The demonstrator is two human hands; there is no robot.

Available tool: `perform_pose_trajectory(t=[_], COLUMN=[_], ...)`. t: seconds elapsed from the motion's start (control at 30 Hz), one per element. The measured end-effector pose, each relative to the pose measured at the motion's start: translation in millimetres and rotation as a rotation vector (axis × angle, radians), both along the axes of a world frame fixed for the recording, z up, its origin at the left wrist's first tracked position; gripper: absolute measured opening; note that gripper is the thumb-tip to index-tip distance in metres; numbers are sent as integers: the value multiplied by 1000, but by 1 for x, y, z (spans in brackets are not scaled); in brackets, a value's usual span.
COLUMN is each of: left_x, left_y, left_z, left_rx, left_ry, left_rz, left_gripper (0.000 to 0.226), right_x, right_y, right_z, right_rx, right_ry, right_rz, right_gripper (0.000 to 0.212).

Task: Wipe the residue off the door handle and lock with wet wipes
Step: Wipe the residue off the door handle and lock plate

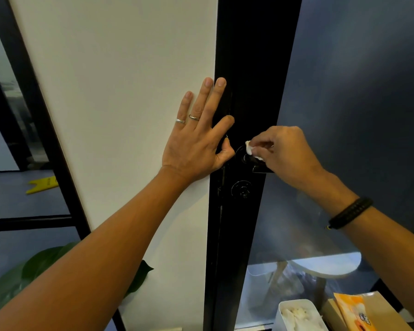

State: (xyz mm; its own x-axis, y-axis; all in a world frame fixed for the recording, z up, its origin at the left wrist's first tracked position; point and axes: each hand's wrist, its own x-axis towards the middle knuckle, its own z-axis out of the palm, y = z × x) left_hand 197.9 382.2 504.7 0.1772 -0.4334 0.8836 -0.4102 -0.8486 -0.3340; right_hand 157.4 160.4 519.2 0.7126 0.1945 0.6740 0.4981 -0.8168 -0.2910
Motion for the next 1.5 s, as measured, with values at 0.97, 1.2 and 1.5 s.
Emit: perform_pose_trajectory(t=[0.97, 1.2, 1.5], left_x=[4, 4, 3], left_y=[0, -1, -2], left_z=[-7, -7, -7], left_rx=[21, 14, 0], left_ry=[-36, -45, -45], left_rz=[-34, -46, -49], left_gripper=[27, 31, 35], right_x=[-33, 18, 6], right_y=[131, 153, 161], right_z=[-109, -96, -137], right_rx=[1061, 1396, 704], right_ry=[-445, -503, -282], right_rz=[-134, -215, -362], right_gripper=[17, 28, 83])
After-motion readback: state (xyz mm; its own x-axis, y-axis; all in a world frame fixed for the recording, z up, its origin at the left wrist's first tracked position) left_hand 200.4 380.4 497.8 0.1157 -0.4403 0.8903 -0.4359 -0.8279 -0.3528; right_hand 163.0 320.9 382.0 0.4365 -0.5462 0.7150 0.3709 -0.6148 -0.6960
